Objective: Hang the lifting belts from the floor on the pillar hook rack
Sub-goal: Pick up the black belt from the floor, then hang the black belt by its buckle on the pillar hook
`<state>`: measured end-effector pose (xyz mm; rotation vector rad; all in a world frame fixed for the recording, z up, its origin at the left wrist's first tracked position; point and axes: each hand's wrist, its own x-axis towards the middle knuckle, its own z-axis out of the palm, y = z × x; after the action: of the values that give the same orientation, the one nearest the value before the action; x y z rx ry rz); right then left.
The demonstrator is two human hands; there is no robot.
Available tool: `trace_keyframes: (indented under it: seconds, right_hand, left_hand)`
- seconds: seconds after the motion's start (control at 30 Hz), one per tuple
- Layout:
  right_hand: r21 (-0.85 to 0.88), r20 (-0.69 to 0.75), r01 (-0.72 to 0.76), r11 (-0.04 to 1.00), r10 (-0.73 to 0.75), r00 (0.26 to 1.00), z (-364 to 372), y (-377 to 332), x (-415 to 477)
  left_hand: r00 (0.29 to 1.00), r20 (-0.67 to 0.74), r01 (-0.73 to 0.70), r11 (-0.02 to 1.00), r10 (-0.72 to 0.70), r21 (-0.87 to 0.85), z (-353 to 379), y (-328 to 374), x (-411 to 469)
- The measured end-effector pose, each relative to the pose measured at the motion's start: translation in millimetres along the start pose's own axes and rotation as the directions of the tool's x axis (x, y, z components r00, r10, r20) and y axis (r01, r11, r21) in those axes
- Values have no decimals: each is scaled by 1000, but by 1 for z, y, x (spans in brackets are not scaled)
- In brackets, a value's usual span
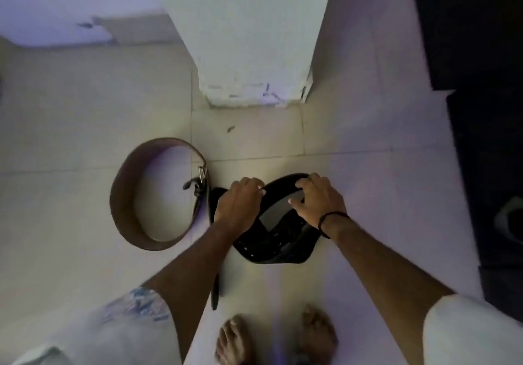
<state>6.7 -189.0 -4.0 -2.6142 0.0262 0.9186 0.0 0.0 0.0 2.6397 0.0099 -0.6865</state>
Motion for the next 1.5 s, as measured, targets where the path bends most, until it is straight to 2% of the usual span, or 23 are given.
trace_keyframes:
  seconds: [0.1,0.17,0.27,0.37,0.57,0.67,0.73,0.93,1.0,1.07,1.1,1.13,1.17,1.23,1.3,1.37,1.4,1.47,1.5]
  right_hand:
    - [-298,3,151,942,-157,988,19,-2,9]
    - [-351,98,226,909,-204,974,18,-4,8]
    - [-444,321,354,823,-223,920,10,-2,6]
    - [-471,374,408,782,-241,895,3,-4,6]
    - [-374,97,332,866,-319,943,-54,-53,-20]
    - [-416,-37,340,843,-389,920,-122,-99,-37]
    - [-437,-97,348,829,-428,898,-180,-130,-55]
    - [-422,-157,447,789,-549,821,-351,-220,-135]
    - [-379,-240,439,815,-544,804,-400,-246,-167]
    - [-325,-444,404,855,-515,733,-444,-269,-199]
    - [-234,-574,390,891,-450,684,-464,-280,-217]
    - [-73,-671,388,919,-334,663,-483,-292,-238]
    - [118,-712,400,909,-203,673,-501,-304,-259]
    - [343,-718,414,843,-49,694,-545,-328,-301]
    - [430,-754,464,775,25,657,-589,-347,-336]
    - [548,-758,509,664,136,638,-636,-359,-368]
    - [621,-710,505,600,157,686,-654,-365,-382]
    - [714,-601,499,491,64,797,-686,-377,-405]
    - [705,-598,529,473,-5,802,-702,-386,-419]
  left_hand:
    - [1000,9,8,1000,-8,-27,22,-8,7]
    - [1000,5,17,999,-17,-31,29,-10,8]
    - [1000,8,-1,1000,1,-23,28,-10,7]
    - [999,48,-3,999,5,-44,18,-9,6]
    - [999,29,-20,980,26,-196,-47,13,-11]
    - [995,-81,-73,965,54,-253,-118,39,-18]
    - [993,-105,-77,952,48,-296,-178,58,-23]
    - [977,-182,-183,873,110,-453,-333,117,-75]
    - [971,-220,-199,818,91,-540,-375,138,-101]
    - [956,-291,-215,761,35,-613,-422,162,-128]
    - [944,-330,-233,739,14,-632,-447,174,-140]
    - [934,-358,-252,717,5,-650,-472,187,-154]
    - [927,-374,-269,697,1,-665,-497,201,-169]
    - [923,-385,-292,670,11,-683,-550,229,-195]
    - [901,-433,-320,648,-17,-691,-596,251,-219]
    - [861,-505,-375,590,-65,-715,-648,271,-249]
    - [848,-524,-401,548,-82,-734,-671,278,-260]
    - [837,-538,-438,464,-103,-770,-718,294,-284]
    - [831,-547,-456,436,-103,-776,-743,303,-297]
